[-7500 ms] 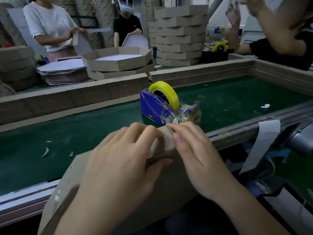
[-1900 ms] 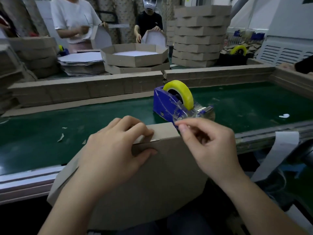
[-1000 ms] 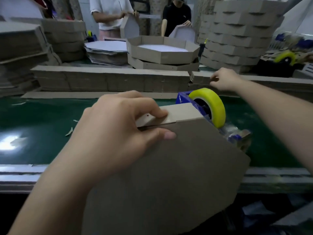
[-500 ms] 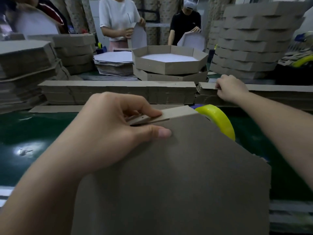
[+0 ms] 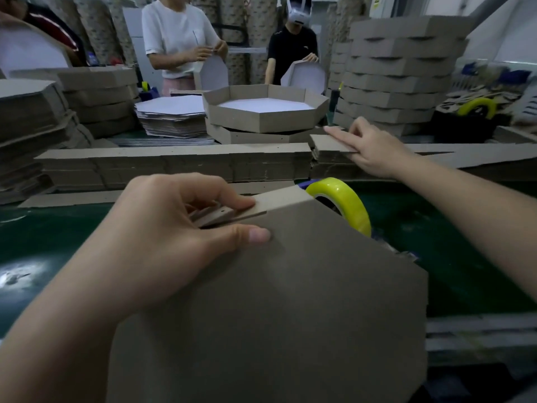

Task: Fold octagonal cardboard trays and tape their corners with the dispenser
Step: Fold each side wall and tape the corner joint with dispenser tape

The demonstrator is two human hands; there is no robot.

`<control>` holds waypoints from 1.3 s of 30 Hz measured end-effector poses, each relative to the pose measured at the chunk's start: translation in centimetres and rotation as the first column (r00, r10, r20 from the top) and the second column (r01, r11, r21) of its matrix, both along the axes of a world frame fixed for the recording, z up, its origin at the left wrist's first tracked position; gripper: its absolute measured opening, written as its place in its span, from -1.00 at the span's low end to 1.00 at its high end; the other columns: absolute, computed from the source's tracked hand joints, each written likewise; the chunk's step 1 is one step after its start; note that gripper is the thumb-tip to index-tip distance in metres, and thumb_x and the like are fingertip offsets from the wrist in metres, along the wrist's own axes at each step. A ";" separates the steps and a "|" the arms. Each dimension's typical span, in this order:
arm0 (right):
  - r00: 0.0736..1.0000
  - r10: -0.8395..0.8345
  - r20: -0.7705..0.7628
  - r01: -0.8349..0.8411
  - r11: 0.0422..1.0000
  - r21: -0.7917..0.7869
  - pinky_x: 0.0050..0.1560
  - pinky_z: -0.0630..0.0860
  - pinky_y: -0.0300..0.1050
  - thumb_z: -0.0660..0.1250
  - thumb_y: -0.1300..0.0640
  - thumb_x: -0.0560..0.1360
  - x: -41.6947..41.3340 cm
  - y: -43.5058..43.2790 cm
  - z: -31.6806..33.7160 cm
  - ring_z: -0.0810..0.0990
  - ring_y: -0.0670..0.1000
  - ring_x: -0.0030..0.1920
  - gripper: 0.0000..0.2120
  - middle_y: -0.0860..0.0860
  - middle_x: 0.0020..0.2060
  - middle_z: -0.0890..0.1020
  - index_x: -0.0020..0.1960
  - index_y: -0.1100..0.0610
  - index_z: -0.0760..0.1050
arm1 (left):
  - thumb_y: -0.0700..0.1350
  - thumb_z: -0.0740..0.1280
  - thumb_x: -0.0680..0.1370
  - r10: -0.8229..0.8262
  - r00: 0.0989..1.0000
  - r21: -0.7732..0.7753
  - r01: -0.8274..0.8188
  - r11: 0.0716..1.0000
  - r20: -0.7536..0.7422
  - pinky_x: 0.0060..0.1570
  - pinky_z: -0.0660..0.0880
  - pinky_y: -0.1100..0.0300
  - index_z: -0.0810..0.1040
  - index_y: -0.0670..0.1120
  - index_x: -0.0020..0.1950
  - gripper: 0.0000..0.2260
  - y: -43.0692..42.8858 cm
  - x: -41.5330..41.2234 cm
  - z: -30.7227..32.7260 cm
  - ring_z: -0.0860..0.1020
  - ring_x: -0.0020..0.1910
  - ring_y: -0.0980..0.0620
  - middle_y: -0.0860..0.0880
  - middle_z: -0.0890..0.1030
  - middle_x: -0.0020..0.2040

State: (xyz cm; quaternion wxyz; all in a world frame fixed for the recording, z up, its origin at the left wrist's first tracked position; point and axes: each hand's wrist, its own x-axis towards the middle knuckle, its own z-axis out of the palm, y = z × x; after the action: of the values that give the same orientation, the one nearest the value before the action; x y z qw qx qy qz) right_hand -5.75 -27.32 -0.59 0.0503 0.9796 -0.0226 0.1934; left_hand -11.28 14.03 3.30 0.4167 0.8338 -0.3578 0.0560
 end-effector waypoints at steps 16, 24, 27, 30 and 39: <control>0.991 -0.071 0.110 0.113 0.890 -0.443 0.02 0.25 0.02 -0.03 -0.23 0.44 -17.0 13.2 7.7 0.30 0.05 -0.03 -0.29 0.05 -0.03 0.32 0.57 -0.17 -0.06 | 0.37 0.38 0.19 -0.126 0.971 -0.107 0.150 0.983 0.205 0.05 0.54 -0.05 0.67 0.16 -0.10 -0.58 3.2 -6.9 -0.3 0.60 0.02 0.15 0.25 0.63 -0.03; 0.963 -0.124 0.238 0.251 0.732 -0.634 -0.05 0.29 0.04 -0.10 -0.24 0.44 -30.0 20.8 14.0 0.35 0.12 -0.08 -0.30 0.11 -0.10 0.32 0.57 -0.12 0.04 | 0.16 0.55 0.24 -0.244 0.924 -0.227 0.316 0.921 0.294 0.05 0.51 0.22 0.71 -0.01 -0.06 -0.63 4.9 -10.6 0.2 0.61 0.02 0.15 0.14 0.65 0.00; 0.956 -0.159 0.248 0.289 0.675 -0.679 -0.07 0.33 0.07 -0.07 -0.22 0.45 -34.0 23.3 15.5 0.41 0.18 -0.07 -0.31 0.20 -0.10 0.41 0.55 -0.06 0.15 | 0.13 0.58 0.22 -0.290 0.910 -0.292 0.376 0.879 0.297 0.04 0.44 0.40 0.71 -0.06 -0.07 -0.61 4.9 -11.8 0.1 0.61 0.00 0.18 0.09 0.66 -0.01; 0.944 -0.236 0.232 0.330 0.629 -0.704 -0.10 0.35 0.09 -0.07 -0.21 0.46 -37.1 25.5 16.0 0.41 0.18 -0.09 -0.32 0.20 -0.10 0.43 0.55 -0.04 0.17 | 0.07 0.56 0.24 -0.337 0.888 -0.350 0.438 0.828 0.314 0.06 0.46 0.37 0.69 -0.03 -0.07 -0.67 4.4 -12.8 -0.1 0.61 0.01 0.19 0.08 0.66 0.01; 0.845 -0.492 0.209 0.460 0.471 -0.752 -0.20 0.27 0.04 -0.07 -0.21 0.47 -44.4 28.8 17.5 0.37 0.15 -0.16 -0.31 0.21 -0.13 0.43 0.54 0.01 0.21 | 0.12 0.55 0.24 -0.457 0.830 -0.504 0.557 0.660 0.320 0.07 0.41 0.46 0.69 -0.04 -0.07 -0.65 1.2 -16.2 -0.7 0.61 0.04 0.19 0.11 0.67 0.00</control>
State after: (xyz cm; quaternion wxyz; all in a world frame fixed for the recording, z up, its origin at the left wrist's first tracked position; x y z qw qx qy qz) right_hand -50.13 1.44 16.93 0.5212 0.8154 -0.2069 0.1436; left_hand -27.53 15.18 2.64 0.6169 0.5256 -0.5751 0.1118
